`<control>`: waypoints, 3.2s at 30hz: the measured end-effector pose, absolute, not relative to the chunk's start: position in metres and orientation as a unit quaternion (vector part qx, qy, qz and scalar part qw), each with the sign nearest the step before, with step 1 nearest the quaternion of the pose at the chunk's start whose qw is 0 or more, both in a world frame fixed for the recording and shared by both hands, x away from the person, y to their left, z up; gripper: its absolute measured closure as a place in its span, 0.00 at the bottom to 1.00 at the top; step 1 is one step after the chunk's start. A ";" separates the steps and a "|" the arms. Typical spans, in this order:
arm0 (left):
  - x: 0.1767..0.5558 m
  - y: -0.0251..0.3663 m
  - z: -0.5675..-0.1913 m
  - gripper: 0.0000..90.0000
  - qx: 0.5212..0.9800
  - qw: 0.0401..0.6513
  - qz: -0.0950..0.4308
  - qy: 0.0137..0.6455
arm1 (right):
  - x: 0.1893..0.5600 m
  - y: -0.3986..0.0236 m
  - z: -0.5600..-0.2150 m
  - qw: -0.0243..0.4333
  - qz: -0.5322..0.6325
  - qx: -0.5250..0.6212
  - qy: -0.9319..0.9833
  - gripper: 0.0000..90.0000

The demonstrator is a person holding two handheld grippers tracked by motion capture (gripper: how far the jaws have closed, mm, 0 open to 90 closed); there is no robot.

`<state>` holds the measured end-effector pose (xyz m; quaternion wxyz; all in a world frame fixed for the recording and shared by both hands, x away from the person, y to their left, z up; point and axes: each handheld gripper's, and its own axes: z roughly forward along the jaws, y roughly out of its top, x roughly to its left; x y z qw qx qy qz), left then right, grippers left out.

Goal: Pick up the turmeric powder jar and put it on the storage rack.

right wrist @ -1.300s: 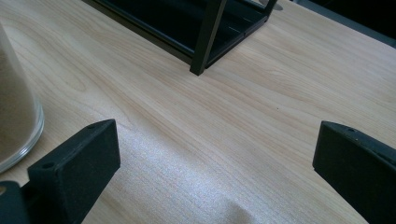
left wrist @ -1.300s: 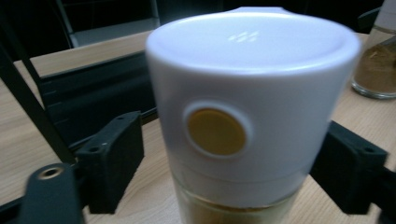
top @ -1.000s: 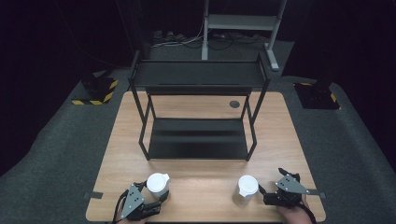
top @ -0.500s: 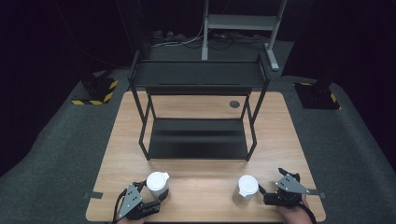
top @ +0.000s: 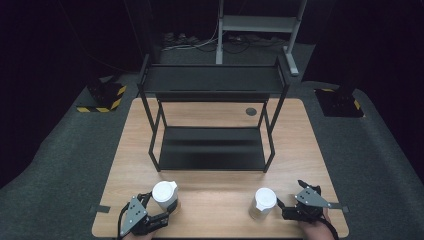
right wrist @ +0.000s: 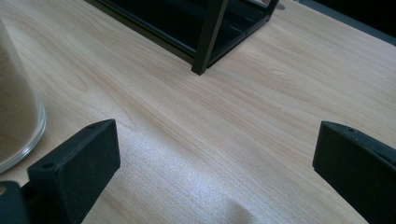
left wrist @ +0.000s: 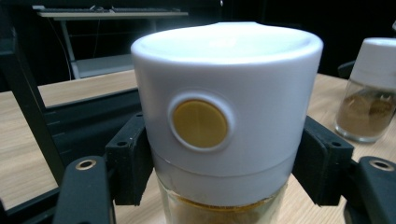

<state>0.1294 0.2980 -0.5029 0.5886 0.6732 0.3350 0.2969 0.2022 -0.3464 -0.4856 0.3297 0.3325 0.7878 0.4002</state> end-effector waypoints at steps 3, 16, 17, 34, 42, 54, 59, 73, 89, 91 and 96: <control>0.127 0.295 -0.498 0.34 0.671 0.584 0.304 0.341 | 0.202 -0.347 -0.486 0.329 0.402 0.334 0.787 0.00; 0.118 0.293 -0.484 0.34 0.639 0.597 0.332 0.353 | 0.202 -0.347 -0.486 0.330 0.401 0.334 0.786 0.00; 0.118 0.293 -0.483 0.34 0.637 0.598 0.333 0.354 | 0.202 -0.347 -0.486 0.329 0.402 0.335 0.786 0.00; 0.125 0.279 -0.450 0.34 0.644 0.589 0.346 0.345 | 0.203 -0.349 -0.486 0.325 0.406 0.337 0.784 0.00; 0.132 0.274 -0.432 0.34 0.639 0.594 0.354 0.337 | 0.203 -0.349 -0.486 0.324 0.406 0.337 0.785 0.00; 0.144 0.266 -0.403 0.34 0.634 0.599 0.367 0.325 | 0.203 -0.350 -0.486 0.322 0.408 0.337 0.785 0.00; 0.150 0.265 -0.392 0.34 0.631 0.602 0.367 0.324 | 0.203 -0.351 -0.486 0.322 0.409 0.337 0.784 0.00; 0.165 0.265 -0.370 0.34 0.619 0.608 0.374 0.327 | 0.203 -0.351 -0.486 0.322 0.409 0.337 0.784 0.00; 0.185 0.260 -0.350 0.34 0.608 0.614 0.377 0.333 | 0.203 -0.351 -0.486 0.322 0.409 0.338 0.784 0.00; 0.187 0.260 -0.348 0.34 0.608 0.614 0.379 0.332 | 0.203 -0.351 -0.486 0.322 0.409 0.337 0.784 0.00; 0.191 0.259 -0.342 0.34 0.602 0.616 0.384 0.333 | 0.203 -0.351 -0.486 0.323 0.410 0.336 0.784 0.00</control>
